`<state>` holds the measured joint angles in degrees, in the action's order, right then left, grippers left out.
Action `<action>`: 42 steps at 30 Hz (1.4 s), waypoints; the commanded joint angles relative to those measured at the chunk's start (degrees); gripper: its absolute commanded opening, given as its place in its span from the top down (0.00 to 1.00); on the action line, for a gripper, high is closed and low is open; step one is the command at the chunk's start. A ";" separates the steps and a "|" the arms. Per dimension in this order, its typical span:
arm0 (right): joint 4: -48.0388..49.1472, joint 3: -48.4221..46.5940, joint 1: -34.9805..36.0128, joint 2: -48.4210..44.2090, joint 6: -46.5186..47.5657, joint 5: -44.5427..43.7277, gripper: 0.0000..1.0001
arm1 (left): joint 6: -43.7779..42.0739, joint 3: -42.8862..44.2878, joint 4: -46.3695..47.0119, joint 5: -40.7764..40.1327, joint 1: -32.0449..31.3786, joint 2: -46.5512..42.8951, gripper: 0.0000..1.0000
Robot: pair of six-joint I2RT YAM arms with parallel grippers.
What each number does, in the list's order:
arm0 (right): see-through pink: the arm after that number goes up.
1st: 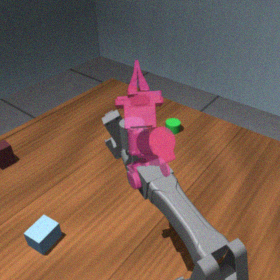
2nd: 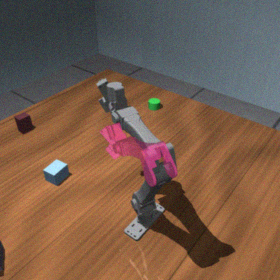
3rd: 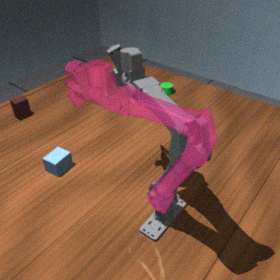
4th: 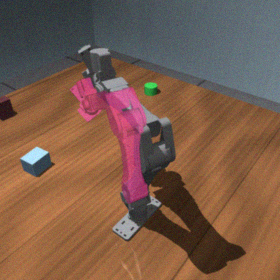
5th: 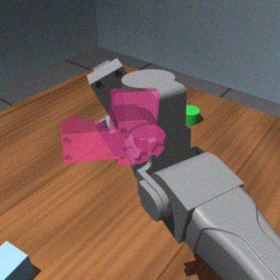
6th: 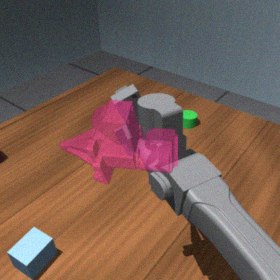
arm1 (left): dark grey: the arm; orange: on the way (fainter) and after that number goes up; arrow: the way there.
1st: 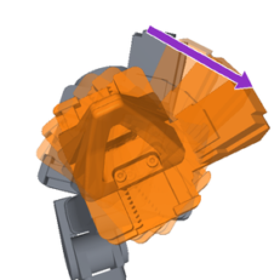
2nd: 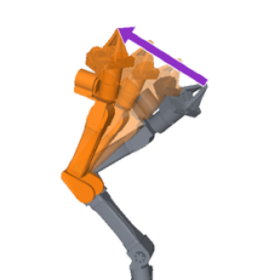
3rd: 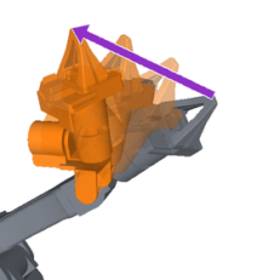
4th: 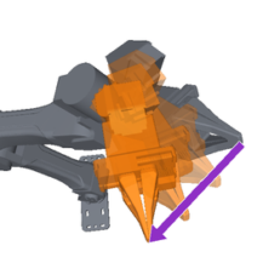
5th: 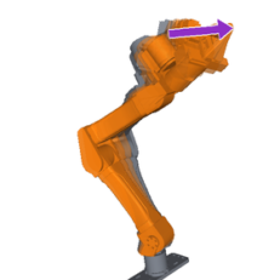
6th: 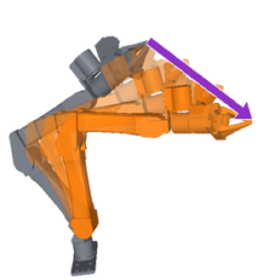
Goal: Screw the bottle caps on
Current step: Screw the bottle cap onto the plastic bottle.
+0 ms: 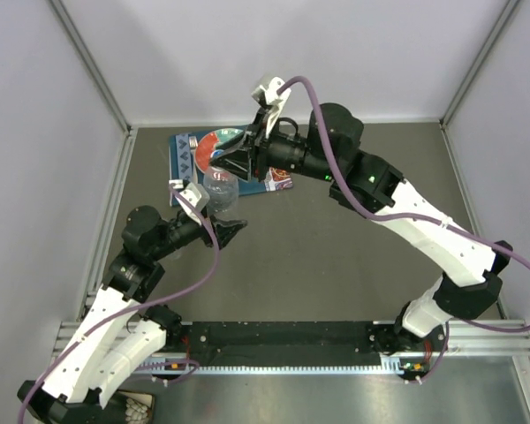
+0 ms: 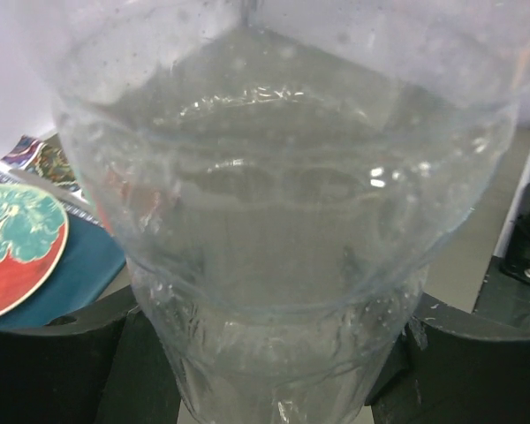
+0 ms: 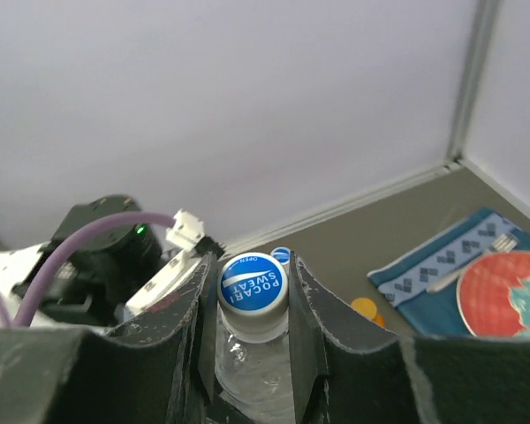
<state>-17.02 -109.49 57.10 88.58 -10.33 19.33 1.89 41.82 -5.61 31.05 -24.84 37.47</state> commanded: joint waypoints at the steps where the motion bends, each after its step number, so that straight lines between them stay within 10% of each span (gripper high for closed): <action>1: -8.91 0.16 5.29 1.68 -4.08 -21.59 1.00 | 2.24 3.44 3.24 -14.25 1.46 -1.17 1.00; 10: -16.90 -13.01 9.43 10.29 -6.02 -40.24 1.00 | 2.33 4.49 0.08 -20.67 2.25 -1.70 1.00; 17: -17.00 -21.27 9.17 9.78 -1.46 -36.83 0.42 | 1.71 3.88 -0.37 -15.50 2.52 -2.93 1.00; 26: -6.68 -17.35 -7.78 -0.32 -10.68 -0.22 0.21 | 1.62 3.09 0.50 -5.22 2.60 -3.02 1.00; 33: 8.36 -6.80 -10.52 -3.15 -9.00 32.82 0.20 | 11.53 0.19 10.95 23.24 2.52 -1.88 1.00; 42: 30.17 -3.01 -11.13 3.70 -25.49 44.47 0.22 | 16.04 1.42 14.66 35.13 2.43 0.05 1.00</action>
<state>-1.69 -112.92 46.35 89.10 -24.97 54.94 15.09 42.24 3.97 58.61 -22.48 36.77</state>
